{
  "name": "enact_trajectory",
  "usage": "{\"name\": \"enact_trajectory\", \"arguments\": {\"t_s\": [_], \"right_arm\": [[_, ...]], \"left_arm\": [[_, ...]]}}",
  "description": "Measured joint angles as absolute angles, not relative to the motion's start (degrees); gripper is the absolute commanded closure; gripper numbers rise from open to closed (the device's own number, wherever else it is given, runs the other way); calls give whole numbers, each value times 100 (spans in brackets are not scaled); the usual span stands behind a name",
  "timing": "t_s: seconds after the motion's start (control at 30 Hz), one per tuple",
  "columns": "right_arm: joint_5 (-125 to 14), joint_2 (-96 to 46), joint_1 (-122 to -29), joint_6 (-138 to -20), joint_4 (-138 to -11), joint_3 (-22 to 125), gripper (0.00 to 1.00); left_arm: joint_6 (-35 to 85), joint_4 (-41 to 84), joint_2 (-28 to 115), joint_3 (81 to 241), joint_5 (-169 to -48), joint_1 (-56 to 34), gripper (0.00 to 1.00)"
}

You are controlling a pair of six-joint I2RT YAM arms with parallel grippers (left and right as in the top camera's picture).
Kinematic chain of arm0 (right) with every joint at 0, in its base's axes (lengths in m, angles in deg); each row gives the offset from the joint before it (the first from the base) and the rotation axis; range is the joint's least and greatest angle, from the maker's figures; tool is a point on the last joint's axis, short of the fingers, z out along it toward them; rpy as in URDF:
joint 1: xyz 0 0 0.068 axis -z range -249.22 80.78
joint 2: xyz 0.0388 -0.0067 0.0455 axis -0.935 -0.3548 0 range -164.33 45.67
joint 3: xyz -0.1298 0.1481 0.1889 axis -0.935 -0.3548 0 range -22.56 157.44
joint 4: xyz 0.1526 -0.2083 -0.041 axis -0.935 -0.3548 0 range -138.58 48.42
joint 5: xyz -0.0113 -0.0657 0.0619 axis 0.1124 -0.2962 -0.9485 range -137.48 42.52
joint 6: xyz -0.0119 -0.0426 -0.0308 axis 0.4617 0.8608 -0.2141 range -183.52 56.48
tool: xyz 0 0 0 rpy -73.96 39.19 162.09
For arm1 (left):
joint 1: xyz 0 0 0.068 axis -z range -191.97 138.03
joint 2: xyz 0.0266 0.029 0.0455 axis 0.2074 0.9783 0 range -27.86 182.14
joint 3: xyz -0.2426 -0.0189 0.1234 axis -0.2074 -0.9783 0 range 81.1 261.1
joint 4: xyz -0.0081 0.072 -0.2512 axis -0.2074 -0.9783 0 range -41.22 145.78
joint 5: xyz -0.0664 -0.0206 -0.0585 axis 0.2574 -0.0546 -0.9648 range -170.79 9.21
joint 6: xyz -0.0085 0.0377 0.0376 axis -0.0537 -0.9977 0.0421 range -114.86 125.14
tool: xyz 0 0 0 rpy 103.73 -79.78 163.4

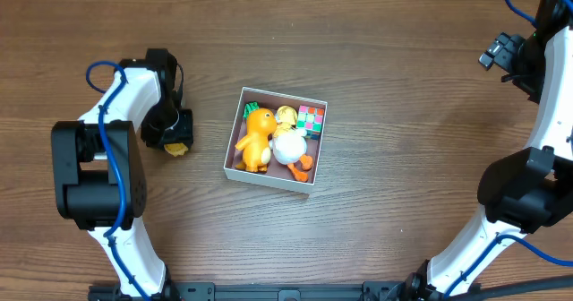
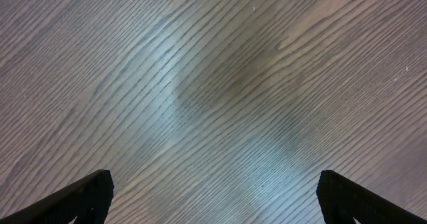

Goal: Pack container
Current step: 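Lift the tan lid and carry it right over the box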

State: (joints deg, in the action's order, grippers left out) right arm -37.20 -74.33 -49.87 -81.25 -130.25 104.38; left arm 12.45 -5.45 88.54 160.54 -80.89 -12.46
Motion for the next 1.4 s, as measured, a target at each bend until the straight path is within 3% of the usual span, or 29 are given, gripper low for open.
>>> {"name": "enact_trajectory", "arguments": {"t_s": [0.43,0.87,1.4], "right_arm": [[-3720,-7433,-4987,-8128,-13031,10438,0],[-3718,-7433,-4987,-8125,-13029,10438,0],[-3720,-7433,-4987,-8125,-13029,10438,0]], "left_arm": [[1197,-2117,8856,18399,-8107,-1056,53],[1094,-2462,8856,19186,-8588,918,50],[1328,-2221,8856,19186,-8981,2242,48]]}}
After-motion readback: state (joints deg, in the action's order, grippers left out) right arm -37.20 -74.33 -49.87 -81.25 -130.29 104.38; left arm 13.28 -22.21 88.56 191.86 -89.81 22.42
